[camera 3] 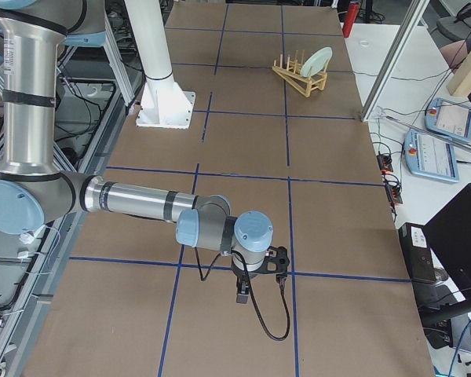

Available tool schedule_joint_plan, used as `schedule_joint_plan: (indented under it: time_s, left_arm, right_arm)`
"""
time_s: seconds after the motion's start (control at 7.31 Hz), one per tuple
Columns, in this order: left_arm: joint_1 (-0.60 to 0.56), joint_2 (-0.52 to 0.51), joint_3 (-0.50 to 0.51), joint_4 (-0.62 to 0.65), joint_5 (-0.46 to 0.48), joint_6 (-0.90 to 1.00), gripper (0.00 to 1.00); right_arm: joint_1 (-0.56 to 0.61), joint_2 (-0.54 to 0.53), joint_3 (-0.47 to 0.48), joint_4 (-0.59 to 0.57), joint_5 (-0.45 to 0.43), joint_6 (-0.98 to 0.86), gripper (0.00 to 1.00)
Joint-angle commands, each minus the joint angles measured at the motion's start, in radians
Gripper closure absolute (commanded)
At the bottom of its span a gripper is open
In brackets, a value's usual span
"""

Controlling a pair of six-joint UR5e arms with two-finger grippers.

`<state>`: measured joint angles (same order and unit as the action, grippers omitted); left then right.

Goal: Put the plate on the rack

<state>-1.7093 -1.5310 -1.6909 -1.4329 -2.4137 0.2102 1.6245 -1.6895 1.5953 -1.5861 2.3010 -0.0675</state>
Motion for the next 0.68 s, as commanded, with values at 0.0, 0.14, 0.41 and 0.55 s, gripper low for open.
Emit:
schedule_joint_plan:
  time_s: [0.0,0.14,0.41,0.55]
  left_arm:
    - [-0.004,0.003,-0.007,0.006,0.007,0.000,0.00]
    - [-0.007,0.018,-0.010,0.005,0.008,0.003,0.00]
    - [-0.007,0.034,-0.010,0.005,0.008,0.003,0.00]
    - [-0.006,0.035,-0.010,0.003,0.008,0.003,0.00]
  right_arm:
    - [0.000,0.001,0.000,0.000,0.000,0.000,0.00]
    - [0.000,-0.001,0.000,0.000,0.000,0.000,0.00]
    - [0.000,-0.001,0.000,0.000,0.000,0.000,0.00]
    - [0.000,-0.001,0.000,0.000,0.000,0.000,0.00]
